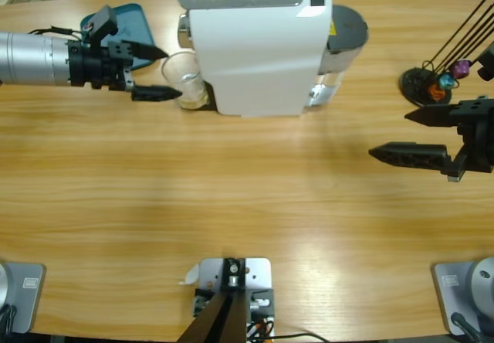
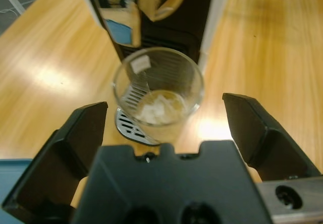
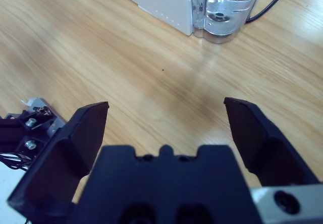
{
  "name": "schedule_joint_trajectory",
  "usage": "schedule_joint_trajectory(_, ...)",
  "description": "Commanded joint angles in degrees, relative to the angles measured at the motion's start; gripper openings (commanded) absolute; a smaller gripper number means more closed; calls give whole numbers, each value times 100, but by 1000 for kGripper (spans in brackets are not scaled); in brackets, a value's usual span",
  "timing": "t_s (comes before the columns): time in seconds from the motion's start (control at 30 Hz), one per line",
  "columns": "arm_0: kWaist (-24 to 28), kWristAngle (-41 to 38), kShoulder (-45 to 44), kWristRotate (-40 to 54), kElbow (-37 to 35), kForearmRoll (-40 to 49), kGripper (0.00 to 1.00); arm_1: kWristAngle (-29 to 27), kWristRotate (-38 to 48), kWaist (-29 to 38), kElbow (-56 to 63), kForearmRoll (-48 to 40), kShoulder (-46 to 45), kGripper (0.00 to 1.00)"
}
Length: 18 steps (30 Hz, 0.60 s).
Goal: Pour coffee
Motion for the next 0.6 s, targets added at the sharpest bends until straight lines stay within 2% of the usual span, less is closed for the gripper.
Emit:
schedule_joint_trajectory(0.03, -58, 128, 621, -306, -130, -715, 1000, 25, 52, -64, 6, 46, 249, 1000)
schedule_joint_trajectory(0.33, -146, 84, 649, -396, -126, -764, 992, 23, 43, -81, 6, 2, 267, 1000)
schedule_joint_trajectory(0.47, -158, -83, 764, -422, -237, -792, 861, 16, 38, -97, 6, -7, 253, 1000)
schedule_joint_trajectory(0.57, -219, -100, 811, -422, -212, -866, 865, 16, 36, -125, 15, -7, 214, 1000)
schedule_joint_trajectory(0.6, -225, -100, 811, -424, -188, -890, 896, 16, 35, -138, 15, -7, 209, 1000)
